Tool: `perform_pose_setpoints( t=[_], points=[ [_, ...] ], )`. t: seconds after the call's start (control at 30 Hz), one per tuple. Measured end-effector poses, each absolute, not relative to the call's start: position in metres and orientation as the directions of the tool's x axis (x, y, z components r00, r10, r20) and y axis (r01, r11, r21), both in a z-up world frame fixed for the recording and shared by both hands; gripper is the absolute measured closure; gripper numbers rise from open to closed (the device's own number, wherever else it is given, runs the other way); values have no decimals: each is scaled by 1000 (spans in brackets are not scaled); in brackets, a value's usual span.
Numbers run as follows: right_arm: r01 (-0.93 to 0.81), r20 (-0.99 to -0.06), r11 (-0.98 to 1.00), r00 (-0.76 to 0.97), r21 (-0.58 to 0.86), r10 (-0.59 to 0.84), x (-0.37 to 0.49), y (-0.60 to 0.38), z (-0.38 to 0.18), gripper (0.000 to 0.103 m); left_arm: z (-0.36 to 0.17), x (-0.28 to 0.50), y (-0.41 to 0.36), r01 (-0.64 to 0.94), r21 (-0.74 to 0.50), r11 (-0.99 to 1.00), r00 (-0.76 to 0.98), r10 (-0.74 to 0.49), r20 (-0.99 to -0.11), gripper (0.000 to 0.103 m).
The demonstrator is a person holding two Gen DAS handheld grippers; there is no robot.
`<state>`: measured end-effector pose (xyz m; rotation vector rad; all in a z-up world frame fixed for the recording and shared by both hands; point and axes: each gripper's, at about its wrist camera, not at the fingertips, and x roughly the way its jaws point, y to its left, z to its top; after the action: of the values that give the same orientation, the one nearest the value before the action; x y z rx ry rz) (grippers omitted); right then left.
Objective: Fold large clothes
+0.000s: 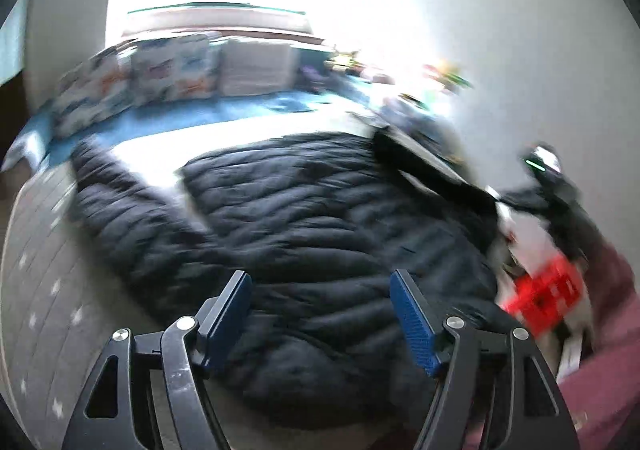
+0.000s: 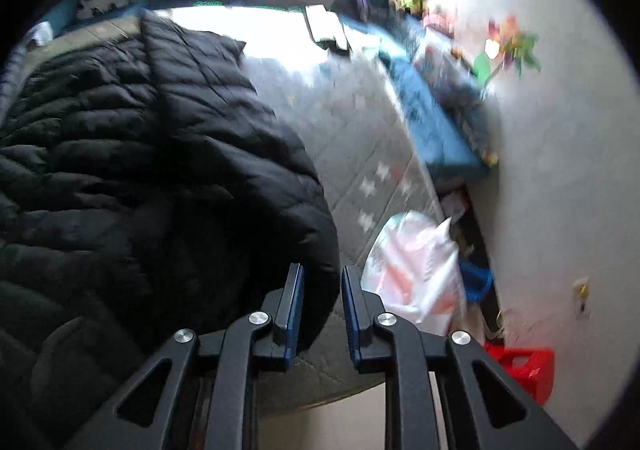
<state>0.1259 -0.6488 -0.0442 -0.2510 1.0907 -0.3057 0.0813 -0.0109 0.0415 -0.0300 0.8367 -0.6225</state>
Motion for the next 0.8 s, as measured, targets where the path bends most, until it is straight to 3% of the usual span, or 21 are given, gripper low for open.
perform_pose_setpoints(
  t=[0.13,0.33,0.5,0.7,0.8],
  points=[
    [6,-824,971,527,-240,-207,138,-617,-29,73,24,122,24,323,-289,901,550,-427,-718,27],
    [-158,-905,982,425,-107,-30,205,-584,-93,71,-7,145,51,197,-272,942,556,-336,-760,27],
    [-146,-907,955,377,-257,-186,258,-591,-130,71,-23,149,76,100,-260,961,556,-270,-786,27],
    [28,-801,886,414,-464,-432,289,-646,-108,71,-43,180,110,-5,-332,943,534,-278,-799,27],
    [119,-796,878,381,-464,-471,299,-676,-101,71,-54,208,121,-60,-372,927,516,-290,-806,27]
  ],
)
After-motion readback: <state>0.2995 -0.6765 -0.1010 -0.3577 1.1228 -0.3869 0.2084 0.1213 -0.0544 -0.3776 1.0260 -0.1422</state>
